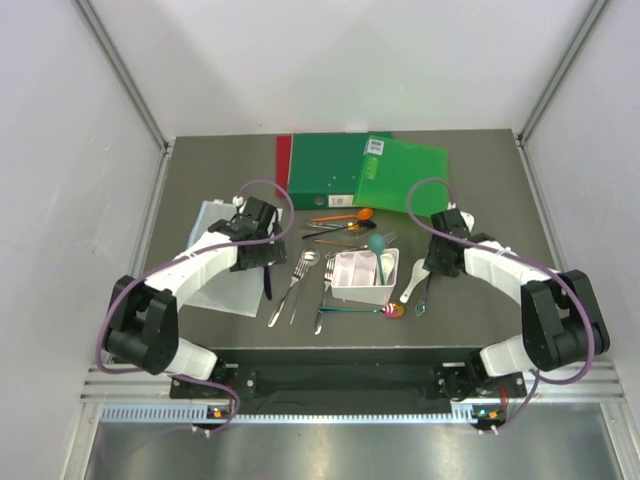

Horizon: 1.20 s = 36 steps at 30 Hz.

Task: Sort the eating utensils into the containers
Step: Pick up the spoon from the center of the board.

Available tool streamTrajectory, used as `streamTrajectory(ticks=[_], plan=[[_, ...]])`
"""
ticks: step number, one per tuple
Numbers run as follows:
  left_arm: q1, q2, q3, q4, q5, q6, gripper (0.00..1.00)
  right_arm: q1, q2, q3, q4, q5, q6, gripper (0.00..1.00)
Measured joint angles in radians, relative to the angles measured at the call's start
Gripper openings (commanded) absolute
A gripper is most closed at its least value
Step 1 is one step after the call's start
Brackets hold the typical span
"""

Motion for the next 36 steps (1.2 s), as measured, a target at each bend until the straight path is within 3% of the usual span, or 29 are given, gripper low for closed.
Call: streamTrajectory(ticks=[9, 13, 17, 19, 25, 36], plan=[[0.000, 0.018, 0.000, 0.001, 0.000, 0.000, 0.96, -0.031, 0.032, 0.000, 0.034, -0.031, -0.011, 0.36], [0.000, 0.023, 0.000, 0.001, 0.000, 0.000, 0.95, -0.034, 0.032, 0.000, 0.041, -0.044, -0.018, 0.24], [0.000, 0.032, 0.000, 0.001, 0.000, 0.000, 0.95, -0.039, 0.034, 0.000, 0.045, -0.053, -0.027, 0.23], [0.000, 0.034, 0.000, 0.001, 0.000, 0.000, 0.96, -0.041, 0.039, 0.000, 0.054, -0.060, -0.030, 0.11], [0.000, 0.034, 0.000, 0.001, 0.000, 0.000, 0.96, -0.050, 0.043, 0.002, 0.081, -0.068, -0.036, 0.00], [0.000, 0.035, 0.000, 0.002, 0.004, 0.000, 0.96, -0.050, -0.050, 0.000, 0.021, -0.061, -0.069, 0.00]])
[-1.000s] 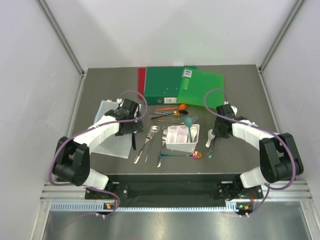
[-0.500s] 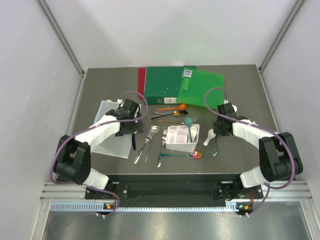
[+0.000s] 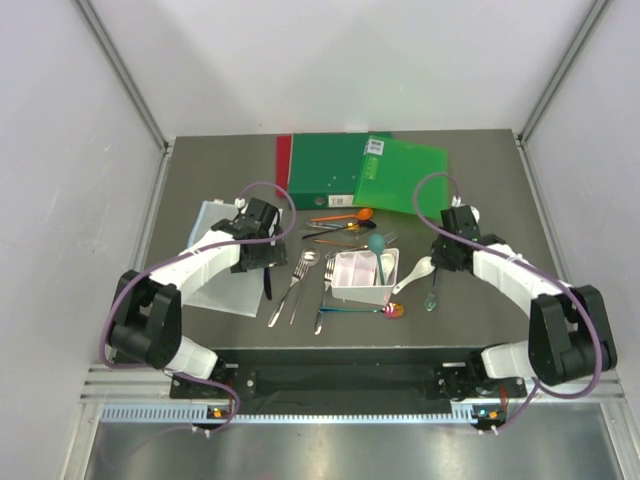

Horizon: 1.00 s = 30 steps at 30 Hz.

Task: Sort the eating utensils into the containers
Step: Pick up the spoon from the center of the board, then place the spoon in the storage box.

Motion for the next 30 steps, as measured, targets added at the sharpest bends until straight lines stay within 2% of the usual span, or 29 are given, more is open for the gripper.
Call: streamTrajectory(ticks=[12, 17, 22, 30], plan=[[-0.001, 0.001, 0.000, 0.001, 0.000, 0.000, 0.96, 0.001, -0.204, 0.002, -0.056, -0.035, -0.055, 0.00], [-0.003, 0.001, 0.000, 0.004, 0.000, 0.000, 0.95, 0.018, -0.296, 0.072, -0.093, -0.053, -0.098, 0.00], [-0.005, 0.001, 0.000, 0.005, 0.000, 0.000, 0.95, 0.105, -0.346, 0.167, -0.056, -0.063, -0.142, 0.00], [-0.006, 0.001, 0.000, 0.006, -0.001, 0.000, 0.95, 0.300, -0.343, 0.205, 0.023, -0.034, -0.201, 0.00]])
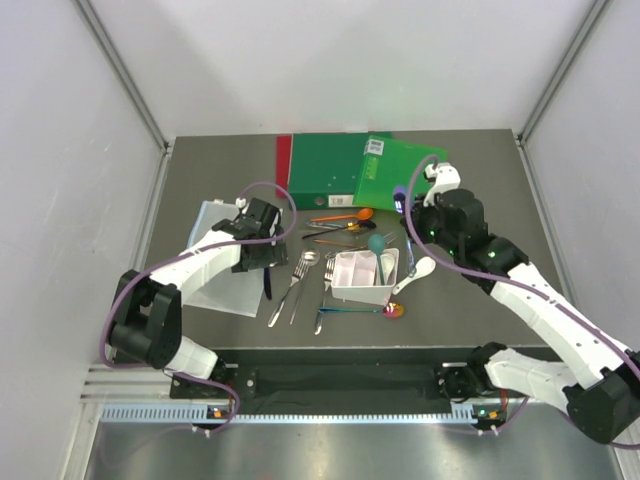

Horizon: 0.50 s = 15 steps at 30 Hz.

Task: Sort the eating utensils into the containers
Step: Place the spoon in the storage box.

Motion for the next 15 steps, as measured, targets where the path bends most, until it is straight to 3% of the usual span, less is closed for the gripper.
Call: streamTrajectory(ticks=[15], plan=[[-0.007, 0.000, 0.000, 0.000, -0.004, -0.003, 0.95, 0.110, 0.082, 0.047, 0.182, 0.039, -0.034, 0.00]])
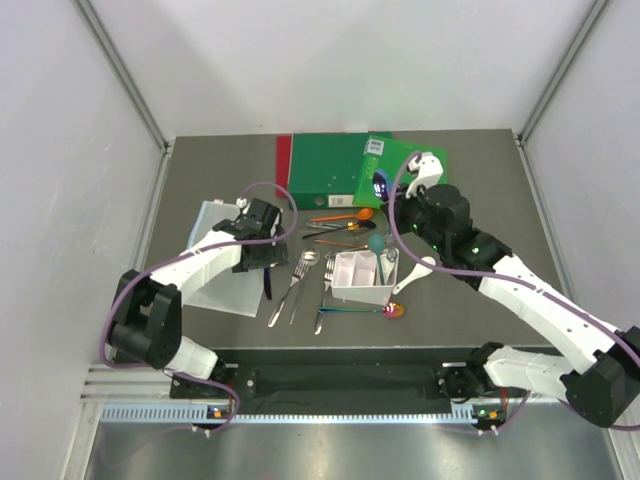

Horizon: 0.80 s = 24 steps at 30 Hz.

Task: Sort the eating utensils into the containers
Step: Place the spoon in the storage box.

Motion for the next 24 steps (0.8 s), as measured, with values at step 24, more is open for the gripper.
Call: streamTrajectory(ticks=[24], plan=[[-0.013, 0.000, 0.000, -0.001, -0.021, 0.000, 0.95, 0.079, -0.023, -0.272, 0.179, 0.068, 0.065, 0.00]])
